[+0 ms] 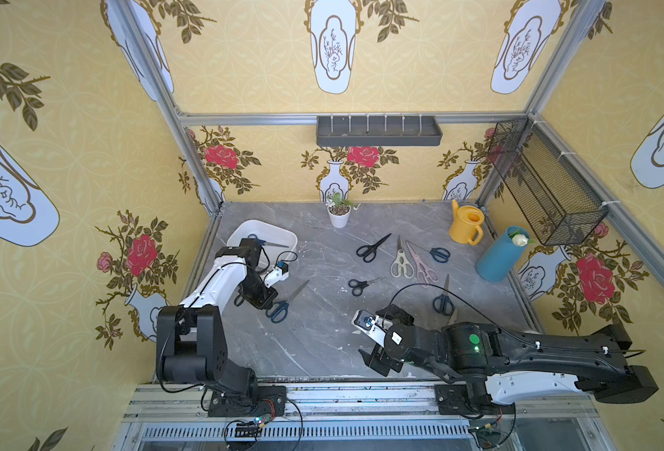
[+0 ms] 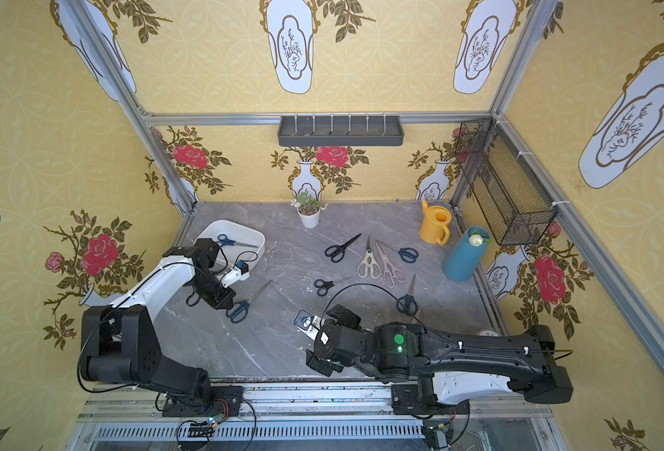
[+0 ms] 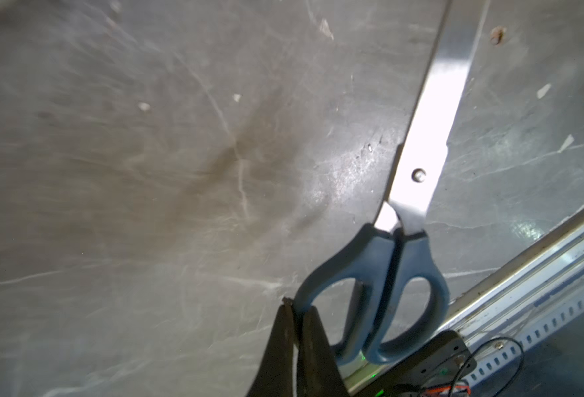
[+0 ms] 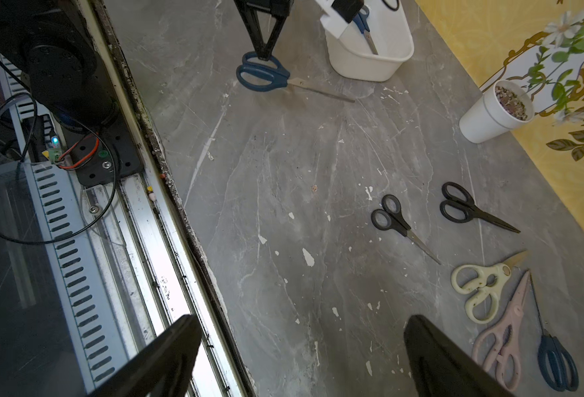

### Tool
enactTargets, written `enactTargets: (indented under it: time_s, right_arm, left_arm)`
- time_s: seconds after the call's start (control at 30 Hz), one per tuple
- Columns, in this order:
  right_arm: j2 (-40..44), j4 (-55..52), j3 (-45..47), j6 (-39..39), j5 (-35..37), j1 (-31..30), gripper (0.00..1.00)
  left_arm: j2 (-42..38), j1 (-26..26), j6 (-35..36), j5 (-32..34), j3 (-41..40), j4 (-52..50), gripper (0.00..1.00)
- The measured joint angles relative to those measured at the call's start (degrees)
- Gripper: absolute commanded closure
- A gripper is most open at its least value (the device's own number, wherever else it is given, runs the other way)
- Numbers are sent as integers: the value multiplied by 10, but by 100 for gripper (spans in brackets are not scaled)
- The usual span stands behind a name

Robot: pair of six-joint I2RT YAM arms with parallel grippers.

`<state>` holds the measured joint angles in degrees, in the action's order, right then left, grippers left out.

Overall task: Put the scissors into the storage box
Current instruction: Pick up the scissors from the center of the board, then place the scissors in the storage box.

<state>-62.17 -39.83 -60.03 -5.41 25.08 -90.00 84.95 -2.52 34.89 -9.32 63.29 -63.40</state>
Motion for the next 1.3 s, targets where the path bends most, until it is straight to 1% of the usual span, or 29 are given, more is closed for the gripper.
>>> enactTargets:
  time_s: [0.07, 0.13, 0.23, 0.3, 0.33, 0.5, 0.57, 0.6, 0.67, 0.77, 0.9, 1.03, 1.23, 1.3]
  right_arm:
    - [5, 14, 6, 9, 0, 9, 3]
    - [11, 39, 16, 16, -5, 25, 3]
    - [11, 91, 30, 37, -31, 60, 3]
    - [10, 141, 43, 47, -56, 93, 2]
    - [10, 165, 50, 52, -67, 106, 3]
    - [1, 284, 80, 54, -134, 174, 3]
    - [-7, 319, 80, 54, -158, 188, 3]
    - [-12, 334, 80, 54, -175, 194, 3]
    - [-17, 351, 81, 53, -190, 201, 3]
    - [-20, 378, 89, 44, -207, 207, 3]
    - [-32, 399, 102, 18, -215, 210, 3]
    - [-49, 414, 104, -12, -216, 211, 3]
    - [-63, 414, 103, -61, -213, 214, 3]
    - [-71, 414, 99, -76, -213, 214, 2]
  left_arm:
    - [-10, 3, 36, 25, 44, -22, 100]
    - [-10, 14, 85, 54, 94, -24, 100]
    - [16, 40, 168, 81, 171, -13, 100]
    - [66, 61, 230, 93, 252, -11, 100]
    - [92, 68, 249, 93, 291, -11, 100]
    - [258, 103, 352, 76, 557, -30, 100]
    - [311, 111, 399, 73, 634, -38, 100]
    - [334, 112, 431, 73, 657, -39, 100]
    - [360, 111, 488, 73, 665, -33, 100]
    - [391, 113, 572, 73, 655, -11, 100]
    - [440, 115, 648, 72, 666, 26, 100]
    - [480, 113, 689, 66, 669, 58, 100]
    - [541, 104, 697, 63, 669, 103, 98]
    - [561, 104, 696, 59, 674, 119, 95]
